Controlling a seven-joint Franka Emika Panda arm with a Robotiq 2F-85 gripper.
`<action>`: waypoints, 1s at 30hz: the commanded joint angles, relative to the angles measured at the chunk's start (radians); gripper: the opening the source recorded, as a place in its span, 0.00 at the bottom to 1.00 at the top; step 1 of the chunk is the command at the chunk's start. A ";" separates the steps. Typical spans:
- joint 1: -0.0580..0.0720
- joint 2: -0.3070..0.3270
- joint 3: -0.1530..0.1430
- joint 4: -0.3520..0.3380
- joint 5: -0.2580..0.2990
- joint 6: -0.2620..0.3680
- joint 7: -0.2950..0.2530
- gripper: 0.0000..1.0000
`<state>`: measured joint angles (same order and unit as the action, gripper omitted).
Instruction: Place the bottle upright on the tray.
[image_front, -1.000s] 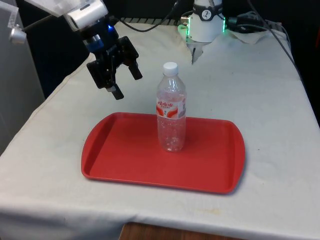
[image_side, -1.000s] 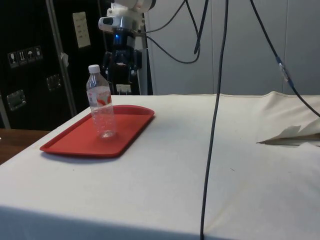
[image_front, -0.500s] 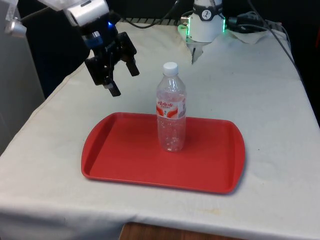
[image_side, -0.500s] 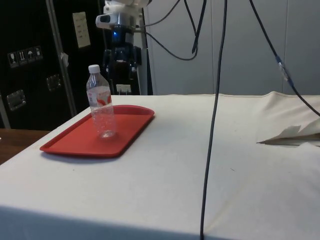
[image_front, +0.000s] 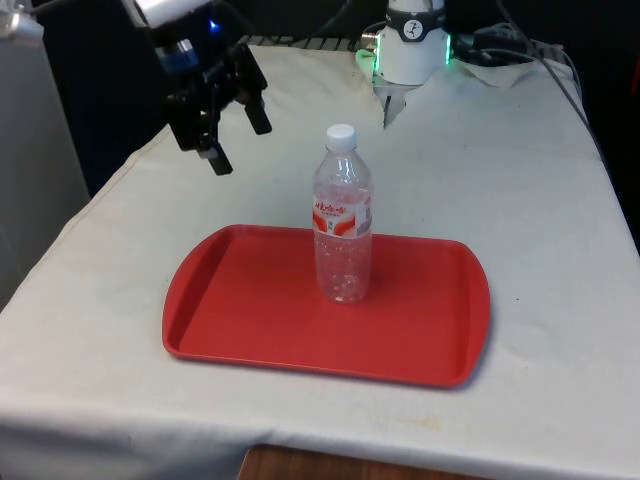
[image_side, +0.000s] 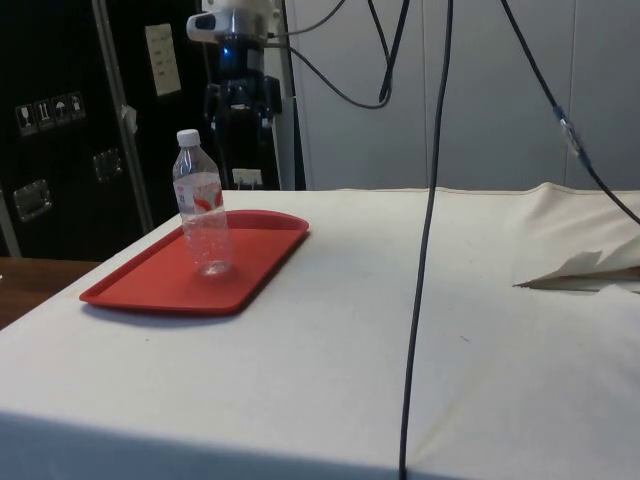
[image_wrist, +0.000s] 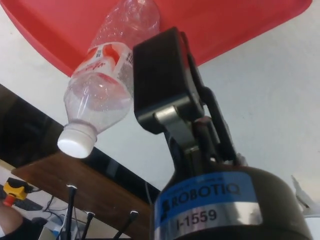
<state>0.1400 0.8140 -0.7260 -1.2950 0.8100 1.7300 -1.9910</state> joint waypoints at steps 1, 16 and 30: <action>0.007 -0.004 -0.011 0.005 -0.011 -0.008 0.011 1.00; 0.020 -0.014 -0.043 0.053 -0.030 -0.060 0.050 1.00; 0.033 -0.054 -0.041 0.054 -0.011 -0.064 0.092 1.00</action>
<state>0.1680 0.7640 -0.7640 -1.2390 0.8000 1.6650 -1.9050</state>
